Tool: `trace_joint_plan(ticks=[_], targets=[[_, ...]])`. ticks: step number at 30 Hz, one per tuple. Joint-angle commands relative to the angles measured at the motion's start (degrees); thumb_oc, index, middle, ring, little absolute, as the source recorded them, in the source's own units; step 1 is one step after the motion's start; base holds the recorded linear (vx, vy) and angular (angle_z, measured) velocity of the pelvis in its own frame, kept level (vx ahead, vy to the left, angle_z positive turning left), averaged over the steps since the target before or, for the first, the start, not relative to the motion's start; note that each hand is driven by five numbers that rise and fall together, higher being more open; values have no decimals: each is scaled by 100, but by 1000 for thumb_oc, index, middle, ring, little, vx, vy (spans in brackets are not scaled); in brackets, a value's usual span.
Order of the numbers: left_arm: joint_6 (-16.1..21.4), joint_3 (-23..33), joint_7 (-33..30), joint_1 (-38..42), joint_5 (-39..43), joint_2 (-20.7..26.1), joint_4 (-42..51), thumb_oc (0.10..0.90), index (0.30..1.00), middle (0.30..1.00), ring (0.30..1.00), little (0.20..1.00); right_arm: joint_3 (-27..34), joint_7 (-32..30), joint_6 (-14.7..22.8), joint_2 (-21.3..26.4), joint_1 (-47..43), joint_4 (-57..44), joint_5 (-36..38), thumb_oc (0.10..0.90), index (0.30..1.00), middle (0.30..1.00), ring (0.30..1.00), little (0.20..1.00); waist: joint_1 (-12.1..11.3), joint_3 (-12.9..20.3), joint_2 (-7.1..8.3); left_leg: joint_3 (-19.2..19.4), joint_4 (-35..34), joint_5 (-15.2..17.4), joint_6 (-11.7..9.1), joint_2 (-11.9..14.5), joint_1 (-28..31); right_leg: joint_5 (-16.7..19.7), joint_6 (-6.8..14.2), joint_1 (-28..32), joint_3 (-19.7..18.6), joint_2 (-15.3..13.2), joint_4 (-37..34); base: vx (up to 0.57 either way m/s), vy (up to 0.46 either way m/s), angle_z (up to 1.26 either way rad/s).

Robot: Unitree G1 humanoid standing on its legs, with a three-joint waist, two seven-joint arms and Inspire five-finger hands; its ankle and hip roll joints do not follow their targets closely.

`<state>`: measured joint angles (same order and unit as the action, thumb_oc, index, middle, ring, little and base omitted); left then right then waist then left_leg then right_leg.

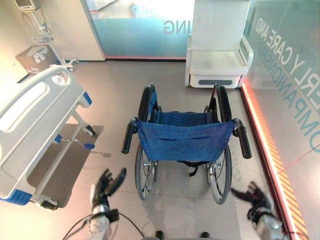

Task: Push the wheelchair next to the bed

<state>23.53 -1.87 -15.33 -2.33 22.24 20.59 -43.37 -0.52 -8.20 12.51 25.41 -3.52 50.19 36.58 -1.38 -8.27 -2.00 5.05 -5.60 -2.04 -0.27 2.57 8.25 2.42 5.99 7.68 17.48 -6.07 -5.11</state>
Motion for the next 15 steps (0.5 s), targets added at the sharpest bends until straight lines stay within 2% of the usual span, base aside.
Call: trace_joint_plan(ticks=[1,3,7,11,15], targets=[[132,90,-273,947,63,521,202,800,900,900,900,900,156,-292,412,526,-894,-345,271,800,900,900,900,900,-67,156,141,238,81,415,50,-101,59,-415,-97,-9,-144,-1,382,0,0,0],[14,143,-352,1156,161,754,228,800,900,900,900,900,172,-437,385,740,-1147,-512,316,800,900,900,900,900,-44,179,137,248,72,420,45,-107,64,-415,-93,-15,-167,-3,379,-2,17,0],[27,167,-712,1611,296,1189,485,800,900,900,900,900,40,-878,382,1068,-1664,-1171,205,800,900,900,900,900,28,210,127,262,80,430,29,-113,51,-423,-84,-33,-221,-10,375,-2,17,-1],[235,159,-648,1858,256,1322,969,800,900,900,900,900,-5,-1007,509,1150,-1838,-1894,-45,800,900,900,900,900,69,193,125,249,89,427,25,-115,22,-425,-79,-58,-261,-7,375,-7,-2,1],[336,178,-234,2068,352,1455,1633,800,900,900,900,900,58,-1125,695,1129,-1959,-2620,-268,800,900,900,900,900,88,202,121,243,86,427,22,-108,-43,-422,-67,-101,-303,4,346,-36,-14,5]])
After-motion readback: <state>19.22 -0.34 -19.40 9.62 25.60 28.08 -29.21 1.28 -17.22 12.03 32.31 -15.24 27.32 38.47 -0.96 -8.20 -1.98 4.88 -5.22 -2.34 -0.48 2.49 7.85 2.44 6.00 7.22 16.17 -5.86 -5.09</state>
